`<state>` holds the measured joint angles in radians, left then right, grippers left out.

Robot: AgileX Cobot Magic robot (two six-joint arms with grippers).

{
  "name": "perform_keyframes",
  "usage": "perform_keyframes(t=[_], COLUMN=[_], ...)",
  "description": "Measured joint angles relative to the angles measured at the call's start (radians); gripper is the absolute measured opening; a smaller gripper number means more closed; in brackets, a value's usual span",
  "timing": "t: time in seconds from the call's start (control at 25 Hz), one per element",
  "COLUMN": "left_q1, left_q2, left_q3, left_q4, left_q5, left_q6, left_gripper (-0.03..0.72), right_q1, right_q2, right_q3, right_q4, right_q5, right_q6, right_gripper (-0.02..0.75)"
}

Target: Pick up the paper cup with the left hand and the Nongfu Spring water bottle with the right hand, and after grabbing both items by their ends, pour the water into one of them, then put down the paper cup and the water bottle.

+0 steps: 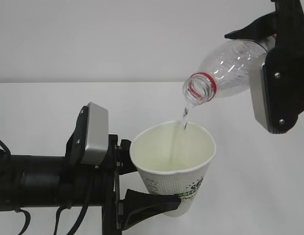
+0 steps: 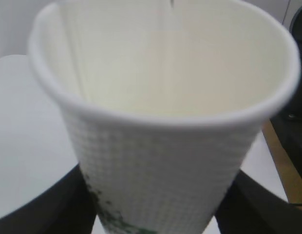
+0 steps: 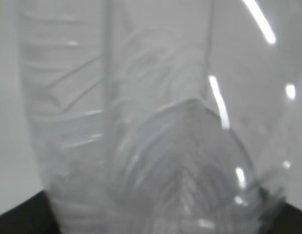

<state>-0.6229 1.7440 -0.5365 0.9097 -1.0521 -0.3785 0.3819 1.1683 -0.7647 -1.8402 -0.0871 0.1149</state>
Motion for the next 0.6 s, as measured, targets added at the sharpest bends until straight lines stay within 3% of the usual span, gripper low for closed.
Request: perform_keyframes(t=[0.6], left_q1=[0.000], left_q2=[0.000], left_q3=[0.000], left_q4=[0.000], left_q5=[0.000], left_q6=[0.000], left_gripper=[0.491], right_q1=[0.000], right_q2=[0.000], right_q3=[0.000], right_q4=[0.000], right_q5=[0.002], right_q6=[0.000], right_gripper=[0.479])
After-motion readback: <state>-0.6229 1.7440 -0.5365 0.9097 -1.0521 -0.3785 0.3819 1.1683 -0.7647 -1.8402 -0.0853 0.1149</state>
